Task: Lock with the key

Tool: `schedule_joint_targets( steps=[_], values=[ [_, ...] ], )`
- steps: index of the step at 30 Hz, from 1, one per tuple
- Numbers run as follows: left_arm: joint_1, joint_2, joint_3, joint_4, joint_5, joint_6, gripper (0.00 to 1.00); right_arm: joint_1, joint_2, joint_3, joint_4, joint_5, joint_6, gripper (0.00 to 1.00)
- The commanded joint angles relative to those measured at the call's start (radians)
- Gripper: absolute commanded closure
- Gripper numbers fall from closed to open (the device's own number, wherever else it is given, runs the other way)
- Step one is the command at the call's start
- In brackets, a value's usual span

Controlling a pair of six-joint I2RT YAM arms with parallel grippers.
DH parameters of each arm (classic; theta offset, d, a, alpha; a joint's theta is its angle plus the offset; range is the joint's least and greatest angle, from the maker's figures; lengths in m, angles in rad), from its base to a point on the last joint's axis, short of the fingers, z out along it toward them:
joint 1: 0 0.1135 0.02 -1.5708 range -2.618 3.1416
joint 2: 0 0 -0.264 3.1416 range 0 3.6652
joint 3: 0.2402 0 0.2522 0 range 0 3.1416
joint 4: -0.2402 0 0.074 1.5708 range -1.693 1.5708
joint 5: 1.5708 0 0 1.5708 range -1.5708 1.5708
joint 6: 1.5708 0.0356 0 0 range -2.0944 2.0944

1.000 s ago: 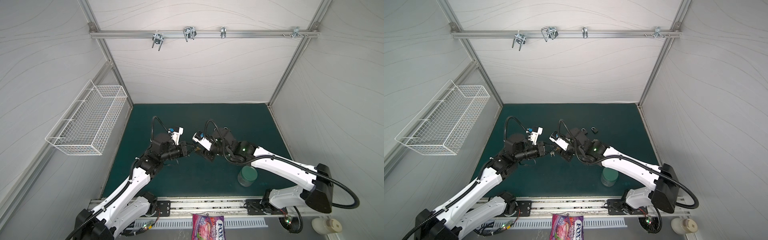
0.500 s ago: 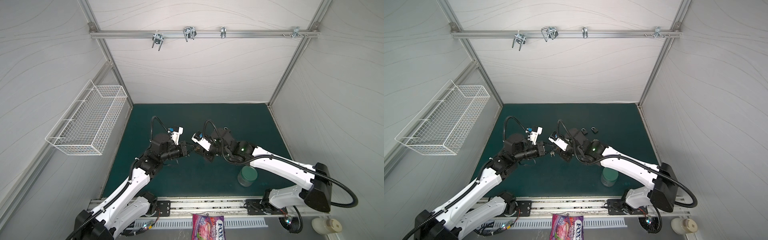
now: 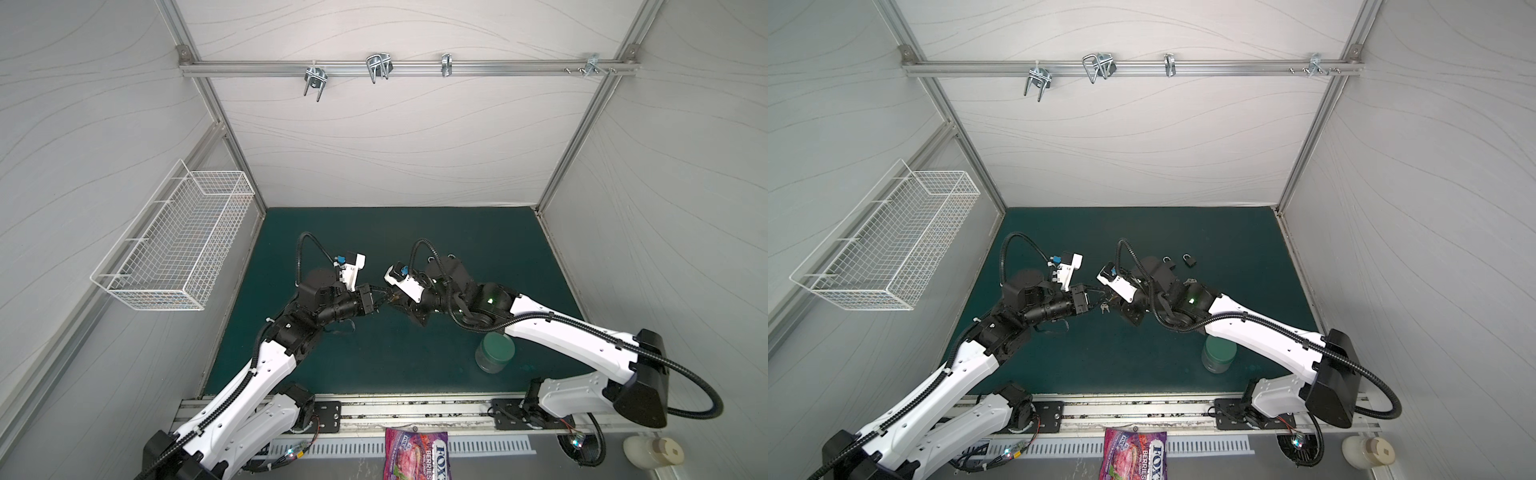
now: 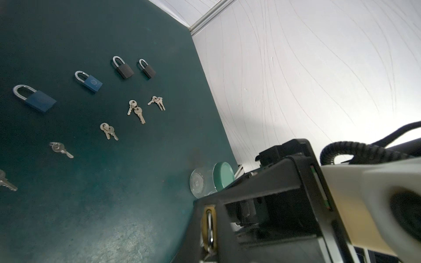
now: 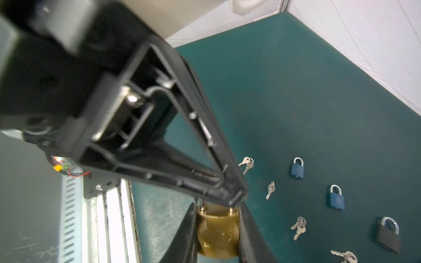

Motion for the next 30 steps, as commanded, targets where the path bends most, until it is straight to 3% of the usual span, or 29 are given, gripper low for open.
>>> schedule_joint_targets(
  steps=[1,5,9,14,18,25,30],
  values=[
    [0.0,-0.035,0.041,-0.069,-0.063,0.017,0.53,-0.005,-0.071,-0.026,0.018,0.031,0.046,1.0],
    [0.0,-0.093,0.044,-0.193,-0.16,0.032,0.18,-0.049,-0.136,-0.107,0.059,0.057,0.123,1.0],
    [0.001,-0.166,0.012,-0.26,-0.235,0.026,0.01,-0.111,-0.182,-0.186,0.105,0.047,0.196,1.0],
    [0.0,-0.222,-0.034,-0.31,-0.3,0.015,0.01,-0.137,-0.17,-0.24,0.154,0.075,0.199,1.0],
    [0.019,-0.238,-0.087,-0.316,-0.36,0.002,0.01,-0.145,-0.033,-0.188,0.153,0.069,0.2,1.0],
    [0.247,-0.212,-0.196,-0.182,-0.143,-0.072,0.01,-0.147,0.219,-0.078,0.229,0.014,0.247,1.0],
    [0.371,-0.232,-0.204,-0.233,-0.122,-0.056,0.01,-0.148,0.363,0.034,0.176,0.019,0.253,1.0]
  ],
)
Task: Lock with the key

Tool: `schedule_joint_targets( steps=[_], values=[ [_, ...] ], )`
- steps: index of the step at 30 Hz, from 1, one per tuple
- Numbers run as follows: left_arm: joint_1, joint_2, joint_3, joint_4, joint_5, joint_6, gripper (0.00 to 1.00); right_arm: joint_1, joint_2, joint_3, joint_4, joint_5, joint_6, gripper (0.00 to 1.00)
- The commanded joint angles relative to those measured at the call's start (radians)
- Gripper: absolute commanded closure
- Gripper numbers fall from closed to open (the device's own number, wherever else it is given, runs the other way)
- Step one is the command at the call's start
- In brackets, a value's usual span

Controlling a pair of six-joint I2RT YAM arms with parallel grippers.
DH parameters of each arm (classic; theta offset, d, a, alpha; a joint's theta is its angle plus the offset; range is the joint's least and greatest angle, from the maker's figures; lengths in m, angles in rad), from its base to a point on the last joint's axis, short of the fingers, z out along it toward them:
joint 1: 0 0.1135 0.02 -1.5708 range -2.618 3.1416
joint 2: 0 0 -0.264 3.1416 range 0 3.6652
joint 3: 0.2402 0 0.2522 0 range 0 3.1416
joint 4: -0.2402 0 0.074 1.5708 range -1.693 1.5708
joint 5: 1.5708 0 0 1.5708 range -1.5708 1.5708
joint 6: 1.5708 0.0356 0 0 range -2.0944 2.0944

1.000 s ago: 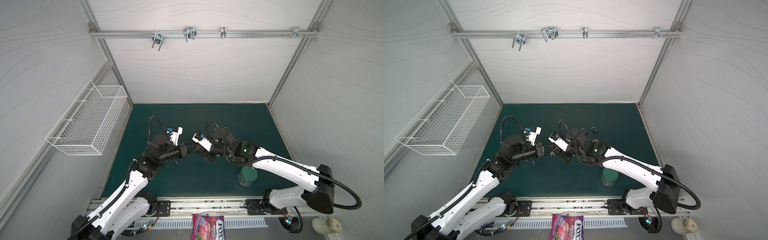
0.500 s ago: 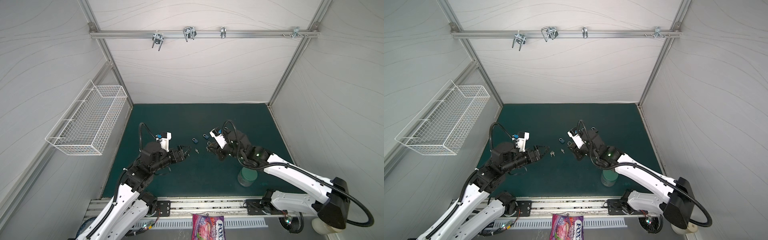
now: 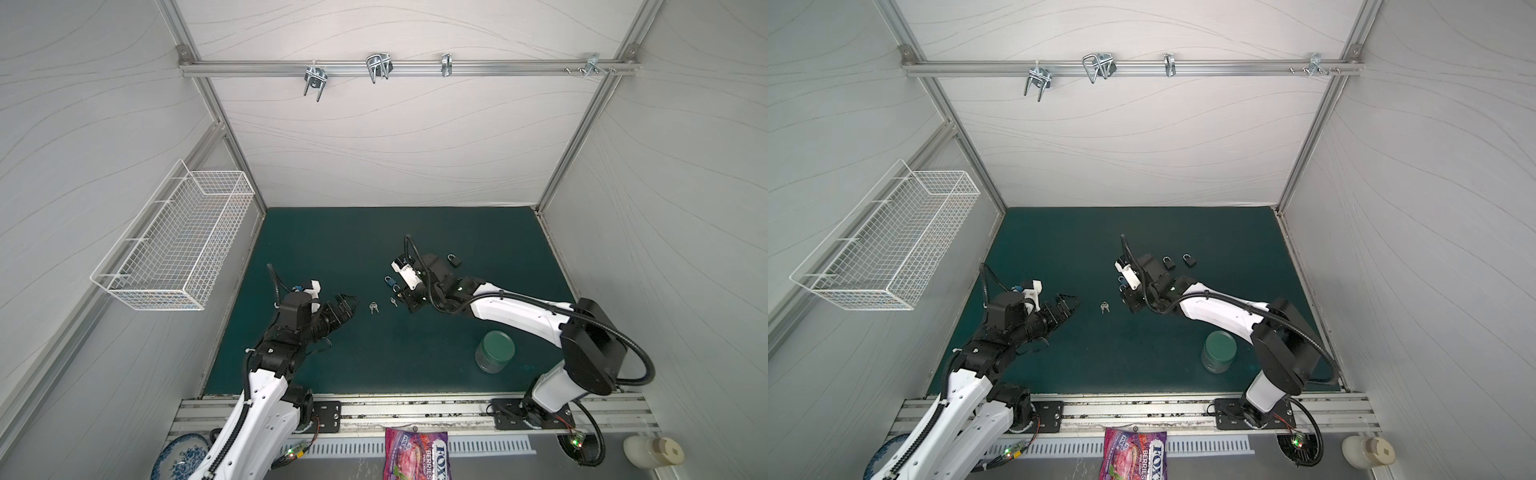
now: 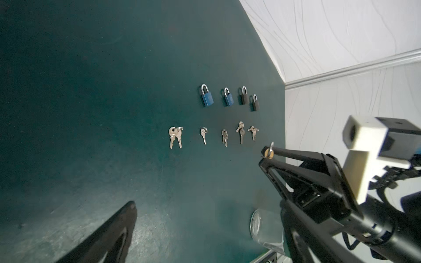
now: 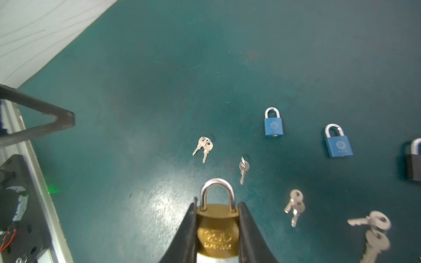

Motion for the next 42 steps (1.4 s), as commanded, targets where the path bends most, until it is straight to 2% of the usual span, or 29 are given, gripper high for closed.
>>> schedule_joint_targets(
  steps=[1,8,12,20,35,42],
  values=[
    [0.074,-0.017,0.004,0.027,0.055,-0.017,0.01,-0.004,0.074,0.092,-0.016,-0.013,0.008,1.0],
    [0.229,0.027,-0.04,0.072,0.132,-0.045,0.04,-0.004,0.285,0.305,-0.168,-0.013,-0.07,1.0],
    [0.272,0.074,-0.044,0.109,0.156,-0.048,0.04,-0.003,0.394,0.42,-0.238,-0.029,-0.135,1.0],
    [0.29,0.162,-0.038,0.172,0.172,-0.048,0.04,-0.005,0.576,0.634,-0.354,-0.022,-0.213,1.0],
    [0.297,0.181,-0.038,0.178,0.179,-0.038,0.06,-0.006,0.763,0.904,-0.525,0.021,-0.234,1.0],
    [0.298,0.182,-0.037,0.175,0.184,-0.037,0.06,-0.009,0.786,0.934,-0.539,0.03,-0.234,0.89]
  ],
)
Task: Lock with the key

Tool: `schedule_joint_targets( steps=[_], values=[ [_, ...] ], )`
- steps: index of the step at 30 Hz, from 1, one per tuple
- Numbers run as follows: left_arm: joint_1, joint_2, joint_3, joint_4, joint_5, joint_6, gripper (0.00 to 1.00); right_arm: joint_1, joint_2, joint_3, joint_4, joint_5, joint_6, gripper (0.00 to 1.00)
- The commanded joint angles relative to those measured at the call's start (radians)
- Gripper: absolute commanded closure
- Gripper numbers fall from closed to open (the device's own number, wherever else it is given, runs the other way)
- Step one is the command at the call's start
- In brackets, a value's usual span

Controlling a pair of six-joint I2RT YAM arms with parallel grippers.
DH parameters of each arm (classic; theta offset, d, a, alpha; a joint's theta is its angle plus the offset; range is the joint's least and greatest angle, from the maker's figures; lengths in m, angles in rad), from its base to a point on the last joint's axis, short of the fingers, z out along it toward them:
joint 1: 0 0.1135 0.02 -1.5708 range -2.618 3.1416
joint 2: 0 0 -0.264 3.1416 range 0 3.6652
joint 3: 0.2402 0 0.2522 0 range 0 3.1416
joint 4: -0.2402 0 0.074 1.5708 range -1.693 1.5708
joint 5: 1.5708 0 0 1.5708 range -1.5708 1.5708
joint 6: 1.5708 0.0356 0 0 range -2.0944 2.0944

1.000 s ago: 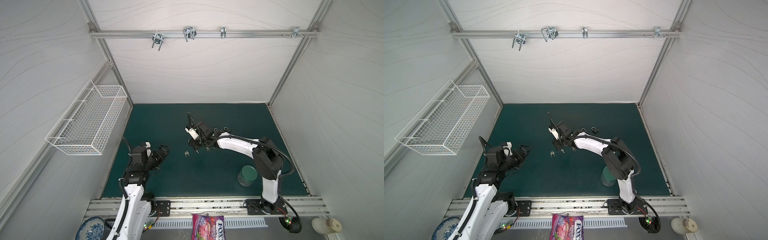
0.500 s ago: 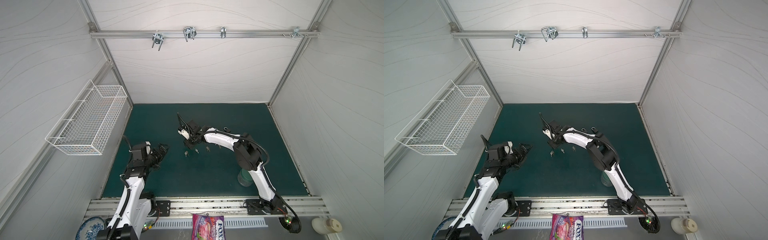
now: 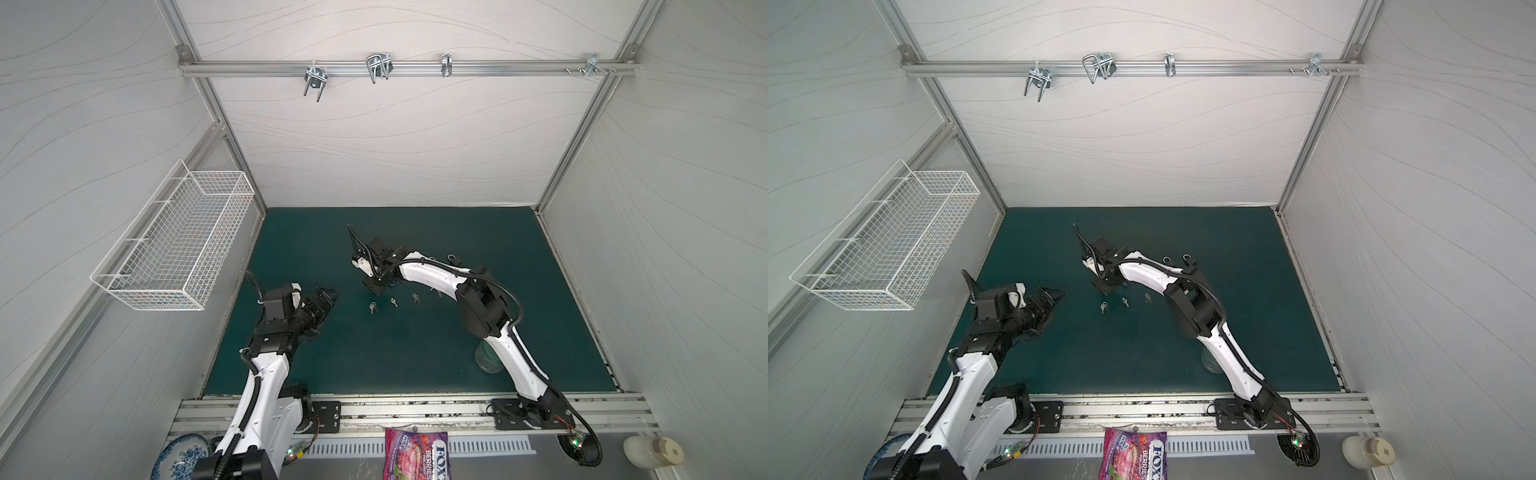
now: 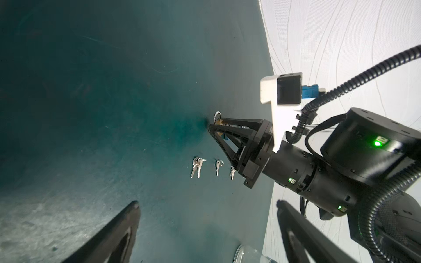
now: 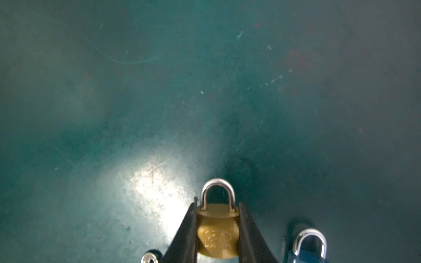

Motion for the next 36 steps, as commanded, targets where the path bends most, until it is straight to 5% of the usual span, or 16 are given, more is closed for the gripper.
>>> schedule_joint_targets(
  steps=[1,16,27,36],
  values=[
    [0.007,-0.001,0.016,0.039,0.014,0.005,0.06,-0.009,0.027,0.032,-0.048,0.011,-0.023,0.88],
    [0.01,-0.014,0.024,0.016,0.012,0.012,0.07,-0.011,0.07,0.072,-0.068,0.015,-0.019,0.75],
    [0.012,-0.013,0.051,-0.019,0.005,0.036,0.03,-0.013,0.061,0.084,-0.07,-0.014,-0.01,0.57],
    [0.009,-0.042,0.184,-0.215,-0.132,0.137,0.01,-0.017,-0.234,-0.064,0.057,-0.033,-0.005,0.55]
  ],
)
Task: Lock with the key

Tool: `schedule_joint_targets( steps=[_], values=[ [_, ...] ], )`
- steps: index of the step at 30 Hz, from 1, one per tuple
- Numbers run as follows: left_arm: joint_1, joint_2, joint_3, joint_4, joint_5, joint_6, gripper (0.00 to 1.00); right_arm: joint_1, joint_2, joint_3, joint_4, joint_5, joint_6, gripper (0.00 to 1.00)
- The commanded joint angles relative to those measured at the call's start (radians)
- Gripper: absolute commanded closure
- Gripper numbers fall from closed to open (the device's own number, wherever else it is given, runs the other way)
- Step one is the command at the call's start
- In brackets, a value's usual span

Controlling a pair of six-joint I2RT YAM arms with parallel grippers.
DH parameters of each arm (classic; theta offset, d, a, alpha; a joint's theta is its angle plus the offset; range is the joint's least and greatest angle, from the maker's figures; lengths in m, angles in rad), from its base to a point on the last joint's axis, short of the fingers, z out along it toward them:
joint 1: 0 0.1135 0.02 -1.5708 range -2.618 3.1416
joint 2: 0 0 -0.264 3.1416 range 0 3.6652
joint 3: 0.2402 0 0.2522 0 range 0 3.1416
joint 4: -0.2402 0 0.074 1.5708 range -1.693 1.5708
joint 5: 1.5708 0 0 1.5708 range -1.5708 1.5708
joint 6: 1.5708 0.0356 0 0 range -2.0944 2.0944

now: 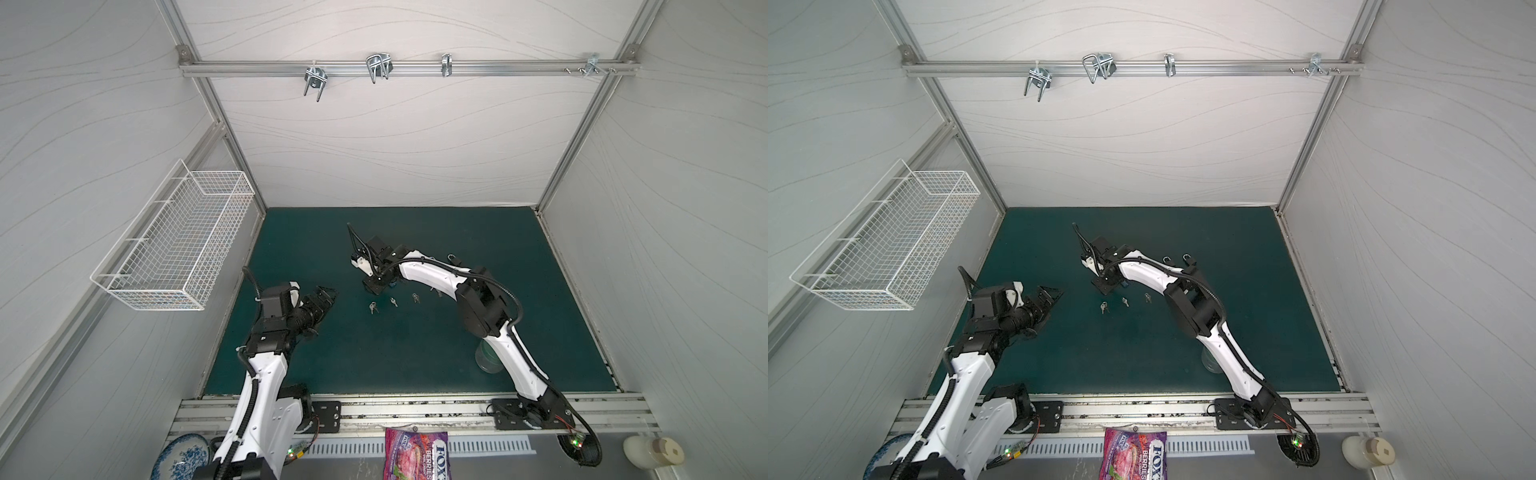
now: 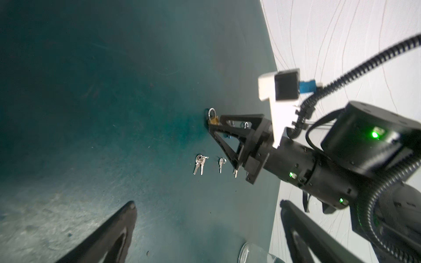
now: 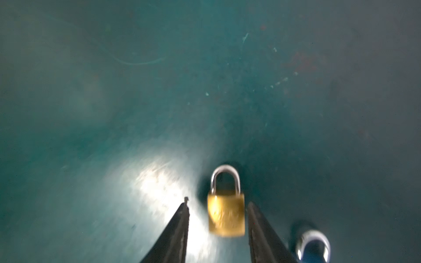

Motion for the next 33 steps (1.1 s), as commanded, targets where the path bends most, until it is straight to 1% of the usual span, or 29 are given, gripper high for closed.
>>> schedule_joint_targets(
  steps=[1,3,4,6,9,10,12,13,14,16,18,20,22,24,27,29,31,33],
  values=[
    [-0.001,-0.016,0.108,-0.082,-0.111,0.067,0.01,-0.011,-0.243,-0.091,0.086,0.0,0.0,0.53],
    [-0.025,-0.007,0.139,-0.084,-0.164,0.073,0.01,-0.021,-0.363,-0.211,0.153,0.016,0.012,0.43],
    [-0.052,0.003,0.157,-0.085,-0.202,0.079,0.01,-0.031,-0.43,-0.28,0.187,0.025,0.023,0.36],
    [-0.139,0.032,0.195,-0.083,-0.299,0.1,0.01,-0.057,-0.547,-0.406,0.241,0.039,0.047,0.24],
    [-0.284,0.097,0.246,-0.069,-0.447,0.125,0.01,-0.127,-0.73,-0.584,0.312,0.031,0.095,0.15],
    [-0.335,0.12,0.263,-0.059,-0.506,0.137,0.01,-0.156,-0.796,-0.653,0.346,0.034,0.129,0.12],
    [-0.414,0.158,0.287,-0.031,-0.602,0.16,0.01,-0.217,-0.916,-0.771,0.408,0.052,0.192,0.09],
    [-0.435,0.175,0.291,-0.007,-0.627,0.171,0.01,-0.25,-0.979,-0.833,0.436,0.056,0.208,0.04],
    [-0.443,0.188,0.292,0.019,-0.634,0.178,0.01,-0.269,-1.016,-0.873,0.457,0.072,0.217,0.01],
    [-0.443,0.202,0.275,0.101,-0.638,0.199,0.01,-0.329,-1.133,-0.989,0.518,0.125,0.22,0.01],
    [-0.443,0.193,0.244,0.176,-0.697,0.226,0.01,-0.391,-1.212,-1.084,0.579,0.186,0.225,0.01],
    [-0.436,0.177,0.2,0.271,-0.76,0.281,0.04,-0.466,-1.272,-1.156,0.617,0.215,0.24,0.01],
    [-0.419,0.17,0.161,0.359,-0.79,0.371,0.02,-0.551,-1.304,-1.21,0.63,0.234,0.248,0.01],
    [-0.401,0.164,0.133,0.397,-0.862,0.422,0.03,-0.619,-1.31,-1.241,0.636,0.284,0.256,0.01],
    [-0.341,0.144,0.085,0.433,-0.897,0.452,0.02,-0.677,-1.291,-1.303,0.707,0.362,0.252,0.01],
    [-0.31,0.117,0.031,0.489,-0.896,0.491,0.02,-0.707,-1.265,-1.327,0.737,0.37,0.23,0.01],
    [-0.304,0.098,-0.038,0.578,-0.929,0.56,0.02,-0.721,-1.23,-1.344,0.77,0.37,0.178,0.01],
    [-0.297,0.102,-0.069,0.601,-0.969,0.602,0.02,-0.726,-1.187,-1.363,0.811,0.38,0.133,0.01]
  ],
)
